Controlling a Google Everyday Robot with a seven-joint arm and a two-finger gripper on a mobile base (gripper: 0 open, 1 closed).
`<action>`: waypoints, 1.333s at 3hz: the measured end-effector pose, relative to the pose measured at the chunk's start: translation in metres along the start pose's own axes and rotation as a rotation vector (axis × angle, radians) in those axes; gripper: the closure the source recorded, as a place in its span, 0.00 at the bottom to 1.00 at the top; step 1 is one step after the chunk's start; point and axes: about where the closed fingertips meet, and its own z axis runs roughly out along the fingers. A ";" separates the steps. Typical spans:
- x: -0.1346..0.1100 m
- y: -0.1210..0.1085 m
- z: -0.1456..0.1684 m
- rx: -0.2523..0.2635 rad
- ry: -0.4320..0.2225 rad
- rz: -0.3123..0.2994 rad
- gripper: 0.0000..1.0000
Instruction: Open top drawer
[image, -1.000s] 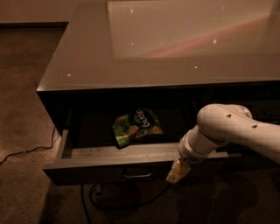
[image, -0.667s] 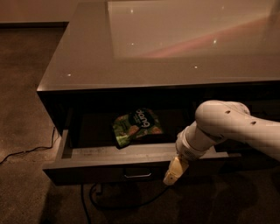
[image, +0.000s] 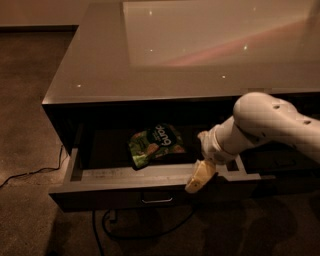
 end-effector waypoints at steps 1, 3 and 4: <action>-0.018 -0.015 -0.012 0.018 -0.041 -0.028 0.19; -0.025 -0.029 0.001 0.058 -0.017 -0.058 0.65; -0.020 -0.031 0.026 0.051 0.012 -0.065 0.88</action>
Offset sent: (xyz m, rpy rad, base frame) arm 0.0427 0.0096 0.0241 -0.0069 -0.0959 0.0276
